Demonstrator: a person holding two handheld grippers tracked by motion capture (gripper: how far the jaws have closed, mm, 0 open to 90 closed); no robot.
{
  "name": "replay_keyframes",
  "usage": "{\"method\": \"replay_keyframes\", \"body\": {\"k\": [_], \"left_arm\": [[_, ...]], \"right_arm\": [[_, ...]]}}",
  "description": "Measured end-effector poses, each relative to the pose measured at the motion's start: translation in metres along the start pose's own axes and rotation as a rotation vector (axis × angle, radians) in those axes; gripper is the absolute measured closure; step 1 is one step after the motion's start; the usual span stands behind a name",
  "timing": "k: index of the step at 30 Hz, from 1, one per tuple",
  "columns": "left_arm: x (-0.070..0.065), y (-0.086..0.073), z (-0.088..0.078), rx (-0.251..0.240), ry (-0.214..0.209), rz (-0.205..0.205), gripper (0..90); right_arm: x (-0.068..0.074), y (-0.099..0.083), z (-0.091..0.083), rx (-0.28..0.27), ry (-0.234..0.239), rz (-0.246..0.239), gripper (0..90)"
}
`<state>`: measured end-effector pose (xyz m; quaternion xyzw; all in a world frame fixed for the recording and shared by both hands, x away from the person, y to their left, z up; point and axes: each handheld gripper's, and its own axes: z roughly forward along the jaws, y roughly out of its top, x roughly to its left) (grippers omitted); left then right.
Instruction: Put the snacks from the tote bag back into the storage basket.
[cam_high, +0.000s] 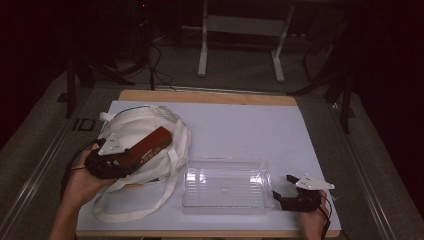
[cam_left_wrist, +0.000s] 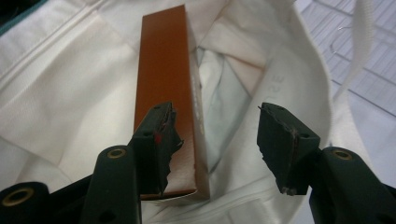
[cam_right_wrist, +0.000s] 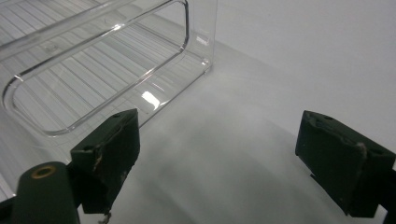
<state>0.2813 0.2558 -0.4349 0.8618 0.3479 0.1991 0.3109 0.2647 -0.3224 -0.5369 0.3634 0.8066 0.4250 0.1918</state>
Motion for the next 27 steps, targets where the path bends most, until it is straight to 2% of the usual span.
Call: {"method": "replay_keyframes", "body": {"k": [12, 18, 27], "left_arm": [[0.015, -0.001, 0.009, 0.052, 0.001, -0.027, 45.1], [0.02, 0.0, 0.016, 0.091, 0.025, -0.034, 39.4], [0.027, -0.002, 0.026, 0.13, 0.002, -0.071, 36.7]], "right_arm": [[0.0, 0.0, 0.0, 0.002, 0.001, -0.005, 13.8], [0.0, 0.0, 0.0, 0.001, 0.0, -0.007, 13.8], [0.001, 0.0, 0.0, 0.002, 0.002, -0.007, 13.8]]}}
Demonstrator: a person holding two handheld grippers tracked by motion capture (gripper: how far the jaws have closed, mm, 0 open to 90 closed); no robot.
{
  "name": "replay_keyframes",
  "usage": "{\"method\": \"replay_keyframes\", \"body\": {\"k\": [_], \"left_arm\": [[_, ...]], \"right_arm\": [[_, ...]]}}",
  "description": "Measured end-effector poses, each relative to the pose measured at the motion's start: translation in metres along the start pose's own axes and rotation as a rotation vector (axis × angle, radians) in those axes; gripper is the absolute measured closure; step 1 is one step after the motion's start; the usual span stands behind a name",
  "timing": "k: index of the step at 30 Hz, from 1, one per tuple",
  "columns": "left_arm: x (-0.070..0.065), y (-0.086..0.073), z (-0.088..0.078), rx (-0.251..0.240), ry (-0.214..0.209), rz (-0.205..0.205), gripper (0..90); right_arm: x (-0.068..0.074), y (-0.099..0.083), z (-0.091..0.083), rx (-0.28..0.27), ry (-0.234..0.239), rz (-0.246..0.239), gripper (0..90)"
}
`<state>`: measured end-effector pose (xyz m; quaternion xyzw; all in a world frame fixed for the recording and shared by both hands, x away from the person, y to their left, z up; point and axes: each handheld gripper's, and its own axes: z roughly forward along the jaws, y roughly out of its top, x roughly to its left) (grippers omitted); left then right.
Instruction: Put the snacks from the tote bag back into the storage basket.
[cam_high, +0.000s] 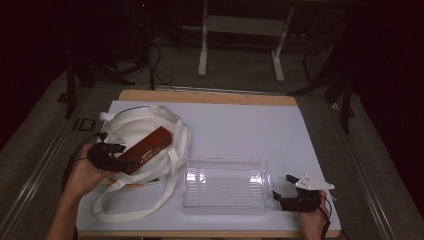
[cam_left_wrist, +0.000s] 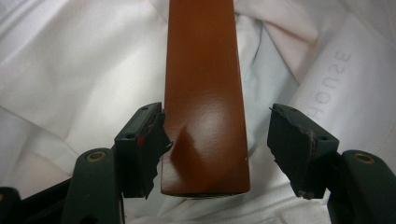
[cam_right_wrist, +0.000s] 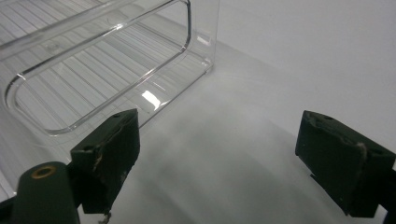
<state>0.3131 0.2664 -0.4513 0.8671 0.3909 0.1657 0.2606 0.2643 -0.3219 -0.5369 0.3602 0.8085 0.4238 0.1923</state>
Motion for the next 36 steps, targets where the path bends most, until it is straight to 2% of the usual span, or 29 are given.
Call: {"method": "replay_keyframes", "body": {"k": [8, 14, 23, 31, 36], "left_arm": [[0.007, 0.002, 0.007, 0.053, -0.019, -0.025, 35.9], [0.01, 0.005, 0.013, 0.103, -0.02, -0.016, 35.9], [0.012, 0.006, 0.019, 0.176, -0.051, -0.002, 36.0], [0.015, 0.014, 0.027, 0.268, -0.085, 0.005, 37.2], [0.015, 0.02, 0.032, 0.334, -0.098, 0.024, 37.2]], "right_arm": [[0.0, 0.0, 0.0, 0.001, 0.001, 0.0, 13.8], [0.0, 0.0, 0.0, 0.003, 0.002, 0.001, 13.8], [0.0, 0.0, 0.0, 0.001, 0.003, -0.003, 13.8], [0.0, 0.0, 0.0, 0.005, 0.004, -0.004, 13.8], [0.0, 0.0, 0.0, 0.006, 0.006, -0.003, 13.8]]}}
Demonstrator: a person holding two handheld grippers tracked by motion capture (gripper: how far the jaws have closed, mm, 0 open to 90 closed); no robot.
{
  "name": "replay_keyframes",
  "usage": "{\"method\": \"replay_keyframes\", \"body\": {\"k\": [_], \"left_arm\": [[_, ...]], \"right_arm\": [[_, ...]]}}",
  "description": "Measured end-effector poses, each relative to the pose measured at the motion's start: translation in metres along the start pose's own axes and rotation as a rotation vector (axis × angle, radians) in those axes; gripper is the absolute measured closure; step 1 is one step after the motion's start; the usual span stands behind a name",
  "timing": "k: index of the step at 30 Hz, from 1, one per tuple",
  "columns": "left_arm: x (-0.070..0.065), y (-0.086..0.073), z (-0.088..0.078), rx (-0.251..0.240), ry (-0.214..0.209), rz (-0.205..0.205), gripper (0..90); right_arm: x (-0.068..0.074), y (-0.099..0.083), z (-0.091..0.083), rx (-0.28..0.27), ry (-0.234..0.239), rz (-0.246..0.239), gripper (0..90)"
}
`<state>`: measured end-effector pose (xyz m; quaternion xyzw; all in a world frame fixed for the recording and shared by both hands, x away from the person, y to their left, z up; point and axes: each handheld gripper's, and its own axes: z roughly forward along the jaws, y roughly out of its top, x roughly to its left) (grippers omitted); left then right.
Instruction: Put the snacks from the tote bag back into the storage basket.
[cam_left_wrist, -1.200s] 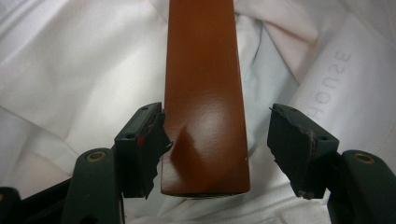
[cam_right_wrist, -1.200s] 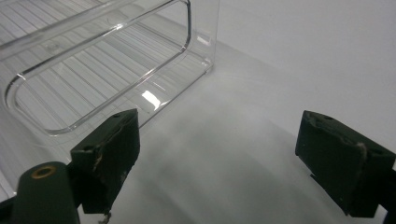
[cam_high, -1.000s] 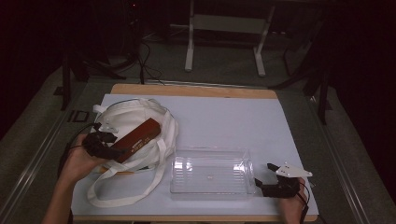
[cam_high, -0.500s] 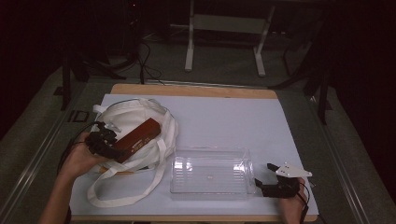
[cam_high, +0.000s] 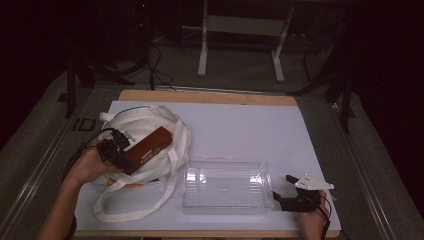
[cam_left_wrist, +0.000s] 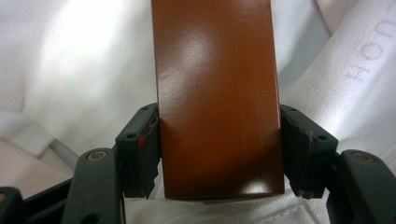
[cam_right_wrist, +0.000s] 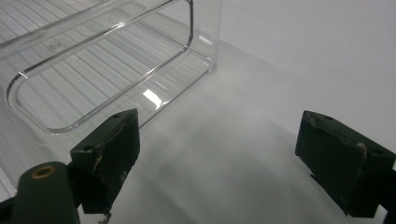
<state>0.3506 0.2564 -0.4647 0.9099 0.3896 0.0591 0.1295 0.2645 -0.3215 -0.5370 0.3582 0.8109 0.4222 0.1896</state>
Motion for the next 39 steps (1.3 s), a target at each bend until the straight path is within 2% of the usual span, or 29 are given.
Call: {"method": "replay_keyframes", "body": {"k": [15, 23, 31, 39], "left_arm": [[0.0, 0.015, 0.016, 0.153, -0.013, 0.029, 37.1], [-0.001, 0.016, 0.024, 0.184, -0.02, 0.029, 38.1], [-0.004, 0.02, 0.03, 0.234, -0.002, 0.05, 39.1], [-0.005, 0.025, 0.03, 0.274, 0.0, 0.027, 41.3]], "right_arm": [[0.0, 0.0, 0.0, 0.004, 0.004, -0.002, 13.8], [0.0, 0.0, 0.0, 0.003, 0.006, -0.004, 13.8], [0.0, 0.0, 0.0, 0.004, 0.005, -0.004, 13.8], [0.0, 0.0, 0.0, 0.003, 0.006, -0.004, 13.8]]}}
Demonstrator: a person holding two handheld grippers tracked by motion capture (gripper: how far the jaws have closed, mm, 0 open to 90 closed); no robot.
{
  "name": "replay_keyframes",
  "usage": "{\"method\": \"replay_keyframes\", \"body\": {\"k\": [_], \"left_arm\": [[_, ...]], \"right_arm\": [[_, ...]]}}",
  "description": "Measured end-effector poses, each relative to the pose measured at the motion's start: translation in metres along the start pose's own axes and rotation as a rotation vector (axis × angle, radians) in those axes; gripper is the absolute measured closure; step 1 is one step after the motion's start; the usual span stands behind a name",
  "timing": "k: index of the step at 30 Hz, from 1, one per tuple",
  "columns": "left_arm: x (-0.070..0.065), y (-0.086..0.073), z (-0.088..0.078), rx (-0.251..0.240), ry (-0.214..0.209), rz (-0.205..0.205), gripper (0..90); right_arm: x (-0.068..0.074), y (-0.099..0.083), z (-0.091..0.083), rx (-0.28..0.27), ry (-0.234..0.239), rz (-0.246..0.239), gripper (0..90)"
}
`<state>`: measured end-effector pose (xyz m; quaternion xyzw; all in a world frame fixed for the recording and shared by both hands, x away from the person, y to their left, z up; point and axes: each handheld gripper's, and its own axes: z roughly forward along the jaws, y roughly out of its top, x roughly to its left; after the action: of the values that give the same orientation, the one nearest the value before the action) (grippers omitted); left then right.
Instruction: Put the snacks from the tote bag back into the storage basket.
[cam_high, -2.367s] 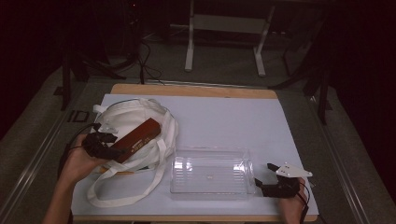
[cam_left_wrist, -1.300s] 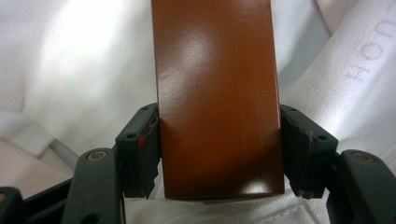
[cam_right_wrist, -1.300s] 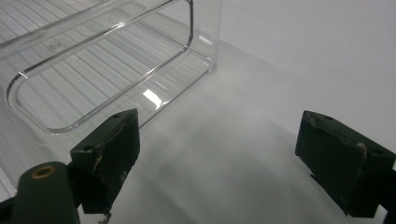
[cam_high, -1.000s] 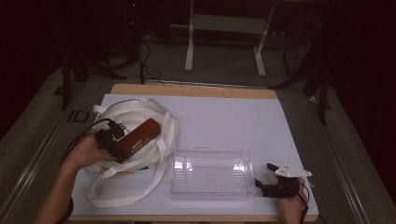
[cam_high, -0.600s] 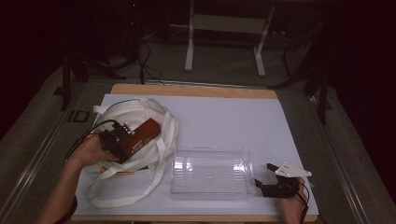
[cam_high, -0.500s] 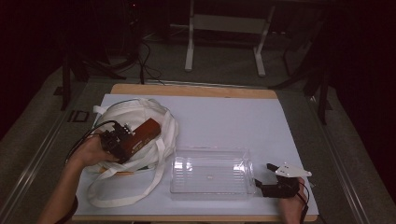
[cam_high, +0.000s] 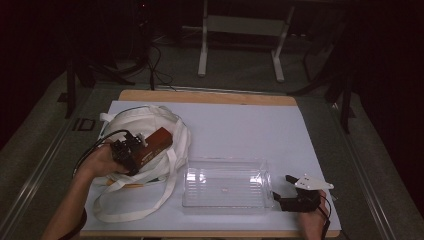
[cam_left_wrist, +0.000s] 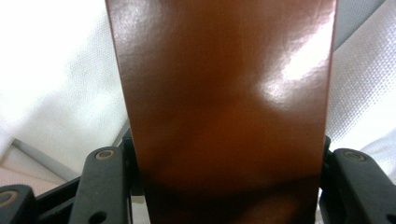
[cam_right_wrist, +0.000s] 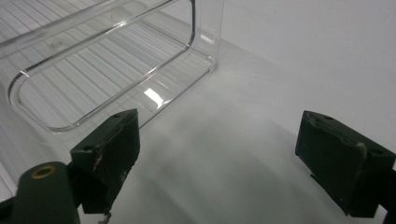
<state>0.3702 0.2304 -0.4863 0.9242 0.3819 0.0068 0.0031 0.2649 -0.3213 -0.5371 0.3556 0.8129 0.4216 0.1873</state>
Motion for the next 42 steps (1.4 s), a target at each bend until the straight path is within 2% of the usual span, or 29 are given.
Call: {"method": "replay_keyframes", "body": {"k": [7, 13, 18, 22, 27, 32, 35, 37, 42], "left_arm": [[-0.001, -0.001, -0.004, 0.015, 0.014, 0.019, 42.2], [0.0, -0.003, -0.012, -0.003, 0.04, 0.029, 43.4], [0.002, -0.006, -0.016, -0.021, 0.038, 0.027, 43.9], [0.003, -0.009, -0.021, -0.055, 0.032, 0.034, 44.0], [0.007, -0.016, -0.032, -0.106, 0.005, 0.043, 44.0], [0.01, -0.025, -0.04, -0.13, -0.027, 0.039, 43.9], [0.012, -0.03, -0.043, -0.154, -0.02, 0.031, 43.9], [0.014, -0.034, -0.045, -0.179, -0.03, 0.025, 44.0], [0.014, -0.042, -0.053, -0.232, -0.034, 0.038, 44.0]], "right_arm": [[0.0, 0.0, 0.0, -0.001, 0.0, 0.001, 13.8], [0.0, 0.0, 0.0, -0.001, -0.001, 0.001, 13.8], [0.0, 0.0, 0.0, -0.001, -0.001, 0.002, 13.8], [0.0, 0.0, 0.0, -0.001, -0.001, 0.004, 13.8], [0.0, 0.0, 0.0, -0.001, -0.002, 0.005, 13.8], [0.0, 0.0, 0.0, -0.002, -0.002, 0.003, 13.8], [0.0, 0.0, 0.0, -0.001, -0.003, 0.003, 13.8], [0.0, 0.0, 0.0, -0.001, -0.003, 0.002, 13.8], [0.0, 0.0, 0.0, -0.001, -0.006, 0.002, 13.8]]}}
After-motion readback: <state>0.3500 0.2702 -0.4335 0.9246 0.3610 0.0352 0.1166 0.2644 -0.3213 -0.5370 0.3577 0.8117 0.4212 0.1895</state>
